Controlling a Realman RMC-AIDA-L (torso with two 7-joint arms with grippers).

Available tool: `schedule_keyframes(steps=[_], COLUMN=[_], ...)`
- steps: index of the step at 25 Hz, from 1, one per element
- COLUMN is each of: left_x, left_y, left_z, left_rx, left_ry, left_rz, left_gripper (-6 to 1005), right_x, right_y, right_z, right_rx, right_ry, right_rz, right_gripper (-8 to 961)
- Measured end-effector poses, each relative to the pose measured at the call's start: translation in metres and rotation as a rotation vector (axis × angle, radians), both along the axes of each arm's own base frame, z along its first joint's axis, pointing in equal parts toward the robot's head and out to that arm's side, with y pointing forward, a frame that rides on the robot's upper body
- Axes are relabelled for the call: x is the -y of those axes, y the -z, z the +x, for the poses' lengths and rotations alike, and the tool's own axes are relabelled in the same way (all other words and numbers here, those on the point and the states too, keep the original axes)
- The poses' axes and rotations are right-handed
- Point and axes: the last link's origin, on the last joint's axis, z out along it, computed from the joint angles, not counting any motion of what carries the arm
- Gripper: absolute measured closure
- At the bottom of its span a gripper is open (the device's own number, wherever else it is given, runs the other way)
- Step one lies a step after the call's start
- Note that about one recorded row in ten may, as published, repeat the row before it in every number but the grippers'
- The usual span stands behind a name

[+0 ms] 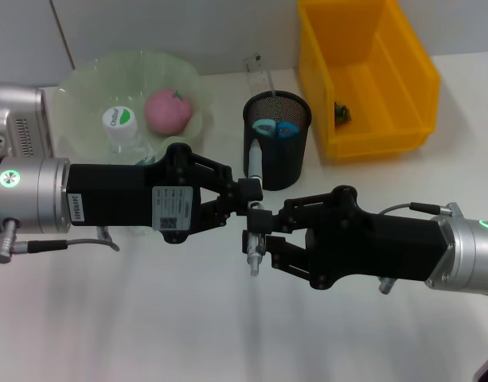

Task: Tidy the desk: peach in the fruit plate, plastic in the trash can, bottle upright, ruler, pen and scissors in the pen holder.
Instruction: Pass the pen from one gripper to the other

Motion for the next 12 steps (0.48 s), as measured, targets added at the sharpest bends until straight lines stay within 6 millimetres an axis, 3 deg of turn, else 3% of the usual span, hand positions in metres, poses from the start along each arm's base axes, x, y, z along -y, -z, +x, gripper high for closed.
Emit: schedule_keyframes(steps=[12], left_x=[0.0005], left_y=[-0.0025], left_z=[-0.0016], left_rx=[0.003], left_ry=[0.005], left_rz=[0.006], left_gripper=[846], right_x=[0.0004], right_y=[-0.0008], right_z=[-0.0002], right_rx=[-0.003], right_ry=[-0.004], right_rz=[0.0], right_gripper=[768])
